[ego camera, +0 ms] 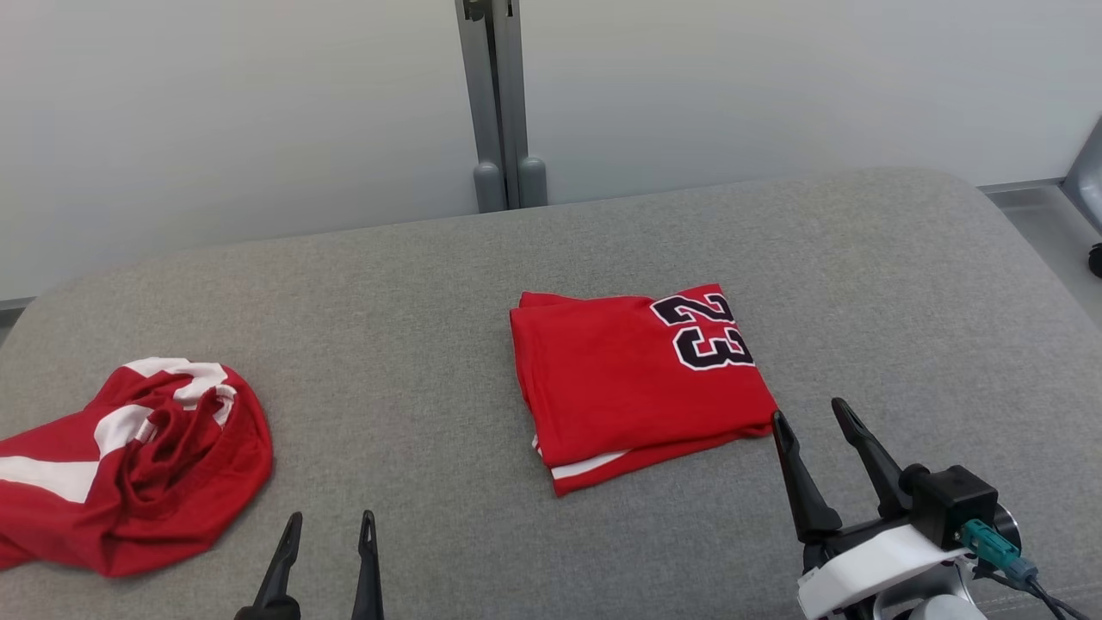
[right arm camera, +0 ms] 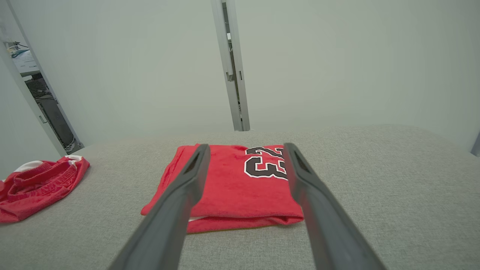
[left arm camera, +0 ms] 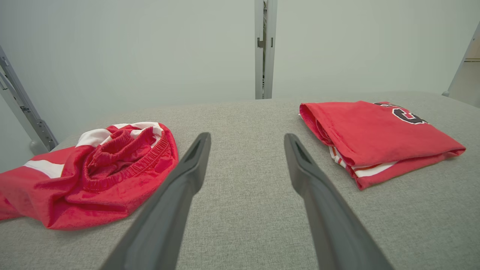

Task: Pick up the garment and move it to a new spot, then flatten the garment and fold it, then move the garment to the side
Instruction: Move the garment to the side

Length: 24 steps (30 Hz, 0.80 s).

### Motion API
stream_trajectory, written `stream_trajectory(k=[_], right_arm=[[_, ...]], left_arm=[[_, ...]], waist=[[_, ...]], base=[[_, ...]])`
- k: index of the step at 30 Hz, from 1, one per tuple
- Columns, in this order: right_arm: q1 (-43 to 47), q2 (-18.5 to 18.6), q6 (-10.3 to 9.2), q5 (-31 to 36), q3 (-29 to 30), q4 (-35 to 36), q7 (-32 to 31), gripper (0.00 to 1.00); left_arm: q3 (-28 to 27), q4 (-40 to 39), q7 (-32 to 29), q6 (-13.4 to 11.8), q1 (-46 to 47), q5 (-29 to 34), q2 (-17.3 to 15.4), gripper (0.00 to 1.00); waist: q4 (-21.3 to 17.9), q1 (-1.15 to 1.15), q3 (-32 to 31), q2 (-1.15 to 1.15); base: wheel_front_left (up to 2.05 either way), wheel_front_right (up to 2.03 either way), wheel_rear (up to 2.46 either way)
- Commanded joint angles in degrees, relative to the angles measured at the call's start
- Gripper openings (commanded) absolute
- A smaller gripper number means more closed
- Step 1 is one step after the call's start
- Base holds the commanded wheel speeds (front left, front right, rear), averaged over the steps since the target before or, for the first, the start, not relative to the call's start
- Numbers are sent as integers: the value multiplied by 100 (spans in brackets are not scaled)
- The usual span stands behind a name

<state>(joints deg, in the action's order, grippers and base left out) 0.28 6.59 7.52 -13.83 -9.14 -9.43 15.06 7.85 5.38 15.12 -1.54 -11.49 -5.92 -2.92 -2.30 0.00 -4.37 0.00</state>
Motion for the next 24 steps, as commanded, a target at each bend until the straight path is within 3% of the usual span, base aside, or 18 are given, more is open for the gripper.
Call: stream_trajectory(k=[1, 24], right_arm=[[45, 26, -7, 7, -1, 24, 14, 100], [56, 19, -7, -51, -28, 8, 14, 100]], left_arm=[[9, 7, 2, -27, -40, -5, 0, 100], [30, -31, 2, -52, 45, -11, -1, 100]], waist=[[6, 0, 2, 0], [45, 0, -34, 0]], base=[[0, 0, 0], [0, 0, 0]])
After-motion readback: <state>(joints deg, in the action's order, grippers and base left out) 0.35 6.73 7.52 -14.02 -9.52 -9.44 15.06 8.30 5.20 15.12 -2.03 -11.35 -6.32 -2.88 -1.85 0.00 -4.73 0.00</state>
